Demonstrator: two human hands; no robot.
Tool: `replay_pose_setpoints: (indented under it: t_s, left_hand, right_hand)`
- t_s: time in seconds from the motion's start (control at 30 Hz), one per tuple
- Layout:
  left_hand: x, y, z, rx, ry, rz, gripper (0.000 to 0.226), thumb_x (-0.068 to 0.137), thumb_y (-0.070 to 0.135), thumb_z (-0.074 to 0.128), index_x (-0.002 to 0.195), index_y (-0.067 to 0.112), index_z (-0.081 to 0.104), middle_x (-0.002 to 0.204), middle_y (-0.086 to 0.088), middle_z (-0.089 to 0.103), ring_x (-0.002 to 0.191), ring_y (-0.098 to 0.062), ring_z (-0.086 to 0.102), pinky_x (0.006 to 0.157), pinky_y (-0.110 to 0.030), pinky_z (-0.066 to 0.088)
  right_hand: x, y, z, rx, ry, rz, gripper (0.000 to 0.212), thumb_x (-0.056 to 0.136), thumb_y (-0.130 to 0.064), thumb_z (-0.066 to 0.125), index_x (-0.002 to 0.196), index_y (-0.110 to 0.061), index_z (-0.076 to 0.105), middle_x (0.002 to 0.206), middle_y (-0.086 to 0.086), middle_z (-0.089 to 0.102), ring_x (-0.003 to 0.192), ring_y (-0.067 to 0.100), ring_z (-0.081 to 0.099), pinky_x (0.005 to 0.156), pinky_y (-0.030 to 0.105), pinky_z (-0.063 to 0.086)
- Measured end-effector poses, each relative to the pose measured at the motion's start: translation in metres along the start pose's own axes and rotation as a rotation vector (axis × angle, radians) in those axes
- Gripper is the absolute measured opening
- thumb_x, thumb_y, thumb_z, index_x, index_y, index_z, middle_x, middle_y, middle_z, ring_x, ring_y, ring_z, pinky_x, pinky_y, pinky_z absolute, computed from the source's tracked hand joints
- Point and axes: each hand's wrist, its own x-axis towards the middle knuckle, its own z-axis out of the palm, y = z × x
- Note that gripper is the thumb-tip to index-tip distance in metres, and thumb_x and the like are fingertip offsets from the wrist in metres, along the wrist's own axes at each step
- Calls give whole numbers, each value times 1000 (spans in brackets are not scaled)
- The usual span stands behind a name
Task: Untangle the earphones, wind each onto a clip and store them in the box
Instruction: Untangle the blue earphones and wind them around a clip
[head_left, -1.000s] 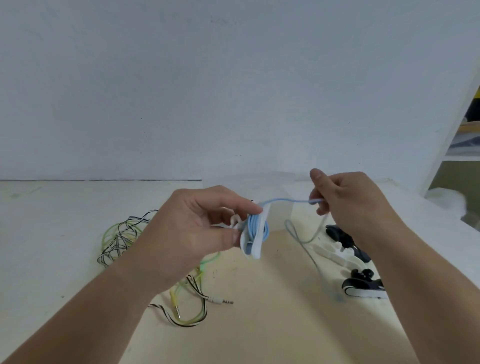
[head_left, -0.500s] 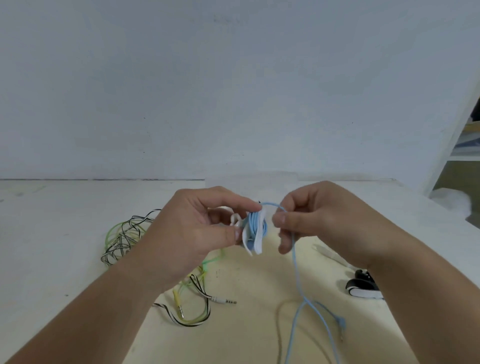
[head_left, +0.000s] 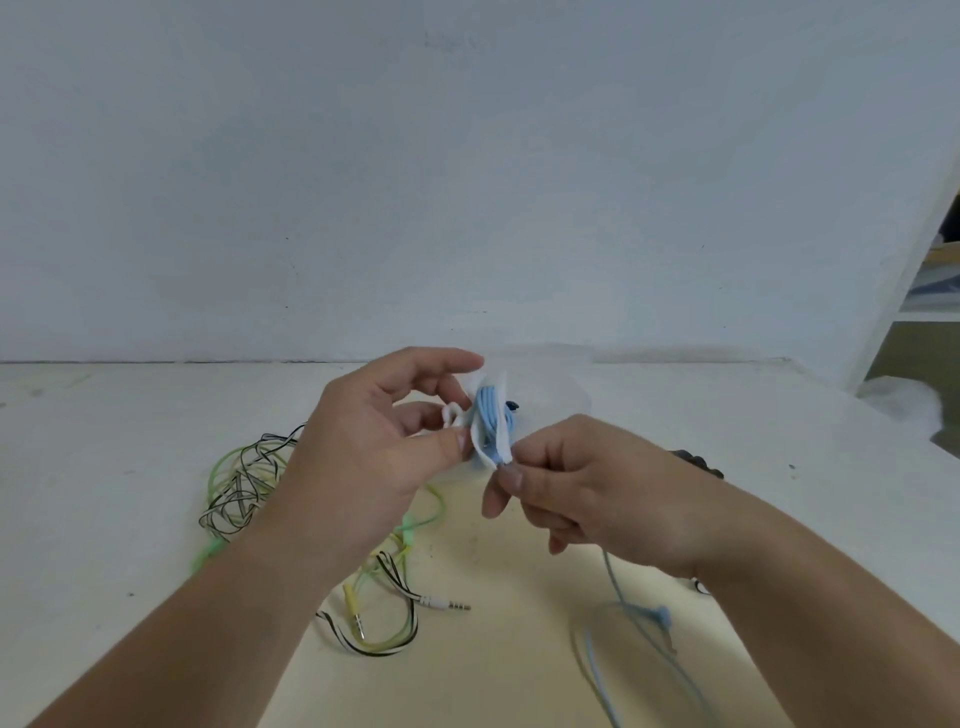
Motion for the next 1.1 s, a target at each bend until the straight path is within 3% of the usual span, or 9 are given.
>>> replay_pose_setpoints:
  t_s: [0.1,0.2,0.27,0.4,0.53,0.67,0.83,0.97,1.1]
  left_hand:
    - [1,-1,0,97,119,-14,38,73,-6,80,96,24,75,84,2,67,73,-18,68,80,-44,57]
    - [1,-4,1,246,156,-1,38,76,-7,77,90,28,77,81,2,72,71,-12,70,67,-23,54]
    - [0,-5,1,380,122,91,44,74,-13,73,91,27,77,85,5,68,80,-12,69,66,-16,53]
    - [-3,-5,5,649,-3,273,41,73,-9,74,97,25,77,91,12,63,86,-13,67,74,-29,58]
    - [-6,-5,11,714,-101,304,28,72,11,70,88,33,73,87,12,62,79,-13,65,67,-36,56]
    - [-9,-5,16,642,-135,186,42,74,3,70,99,36,66,89,13,64,80,-12,65,71,-30,56]
    - [-11,0,14,481,-199,124,55,75,-13,65,107,32,59,89,7,63,85,-20,62,73,-39,56]
    - [-10,1,13,320,-207,112,52,75,-15,64,107,25,64,88,1,62,86,-24,62,75,-30,57]
    - [-6,1,12,134,-131,115,43,71,-7,65,101,23,73,88,-2,63,83,-20,64,73,-20,53]
  right_hand:
    - [-3,-2,-1,-26,-59,-21,30,105,-24,48,94,-13,74,53,-13,40,49,4,40,65,28,49]
    - [-6,-4,-4,-21,-78,-63,29,104,-26,51,92,-15,76,56,-10,41,53,8,41,64,30,46]
    - [-7,-4,-5,1,-69,-104,30,102,-29,54,88,-15,76,59,-6,40,57,15,39,61,34,41]
    - [-8,-7,-7,83,-55,-163,32,93,-36,55,77,-15,73,56,-8,35,54,15,30,54,29,29]
    - [-10,-9,-8,63,-10,-207,27,90,-32,56,74,-17,72,55,-11,40,53,11,33,54,24,29]
    - [-11,-10,-18,-40,278,-159,25,92,-28,64,73,-14,73,52,-4,38,49,15,30,46,25,25]
    - [-7,-4,-24,-94,528,-110,23,89,-27,71,69,-17,70,48,-8,39,40,5,29,40,16,27]
    - [-3,1,-23,-49,491,-17,23,94,-28,65,73,-21,72,49,-5,37,43,12,28,40,19,24]
    - [1,2,-13,-114,254,63,44,99,-26,54,59,-34,67,58,4,41,55,18,36,50,29,29]
